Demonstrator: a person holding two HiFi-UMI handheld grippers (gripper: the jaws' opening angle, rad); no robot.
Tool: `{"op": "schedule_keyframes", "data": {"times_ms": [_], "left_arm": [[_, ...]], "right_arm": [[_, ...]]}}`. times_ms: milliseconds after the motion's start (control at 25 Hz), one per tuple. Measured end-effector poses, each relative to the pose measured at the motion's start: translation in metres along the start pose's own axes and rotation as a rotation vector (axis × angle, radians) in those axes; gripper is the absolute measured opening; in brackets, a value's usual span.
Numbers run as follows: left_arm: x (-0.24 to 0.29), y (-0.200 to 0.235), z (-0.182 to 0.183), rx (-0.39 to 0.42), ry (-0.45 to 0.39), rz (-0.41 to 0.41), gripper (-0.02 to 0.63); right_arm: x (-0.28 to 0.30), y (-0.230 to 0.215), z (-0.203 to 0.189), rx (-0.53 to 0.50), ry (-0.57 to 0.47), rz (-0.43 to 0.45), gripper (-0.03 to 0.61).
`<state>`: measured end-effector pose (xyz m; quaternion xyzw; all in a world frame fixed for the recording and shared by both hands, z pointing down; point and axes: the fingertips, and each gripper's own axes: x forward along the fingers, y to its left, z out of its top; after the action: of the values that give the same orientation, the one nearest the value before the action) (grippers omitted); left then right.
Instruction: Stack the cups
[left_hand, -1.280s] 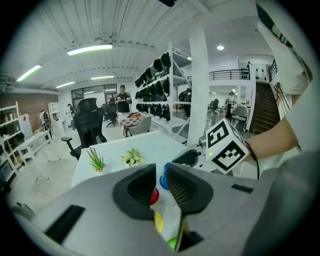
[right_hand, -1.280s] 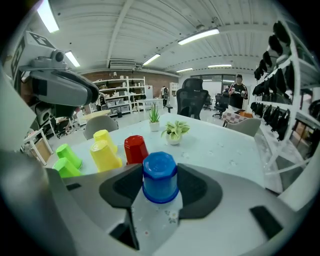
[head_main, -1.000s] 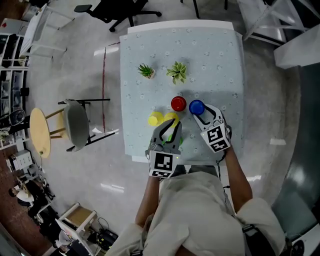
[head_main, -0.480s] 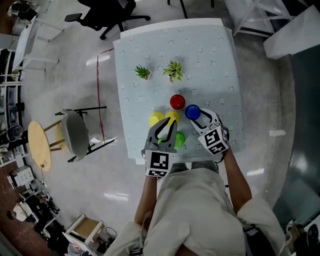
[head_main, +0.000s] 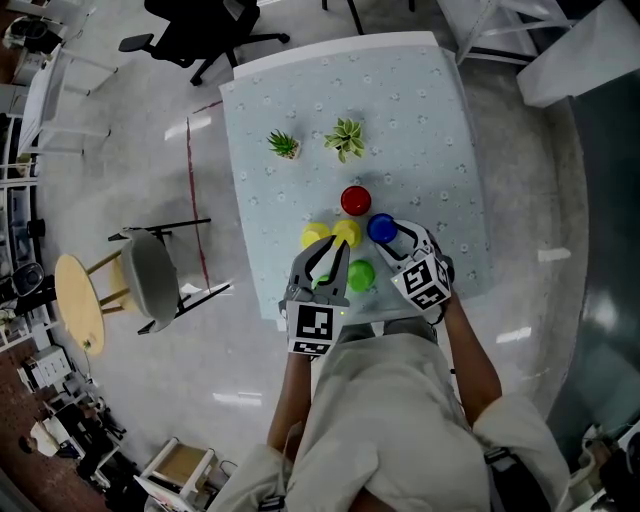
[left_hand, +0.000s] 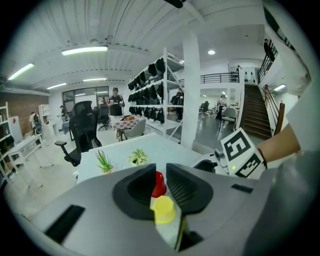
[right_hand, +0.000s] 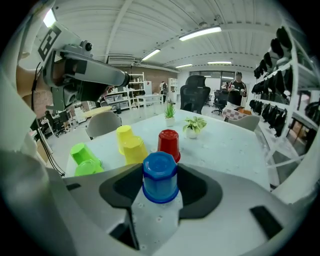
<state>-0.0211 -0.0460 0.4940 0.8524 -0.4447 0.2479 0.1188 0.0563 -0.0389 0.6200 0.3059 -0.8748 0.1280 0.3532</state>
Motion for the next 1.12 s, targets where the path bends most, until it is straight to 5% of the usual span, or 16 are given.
{"op": "schedule_keyframes", "data": {"times_ms": [1120], "left_arm": [[-0.047, 0.026, -0.017, 0.009, -0.026, -0.001, 0.071]], "right_arm": [[-0.018, 0.028, 0.006, 0.013, -0.012, -0.063, 0.261]]}}
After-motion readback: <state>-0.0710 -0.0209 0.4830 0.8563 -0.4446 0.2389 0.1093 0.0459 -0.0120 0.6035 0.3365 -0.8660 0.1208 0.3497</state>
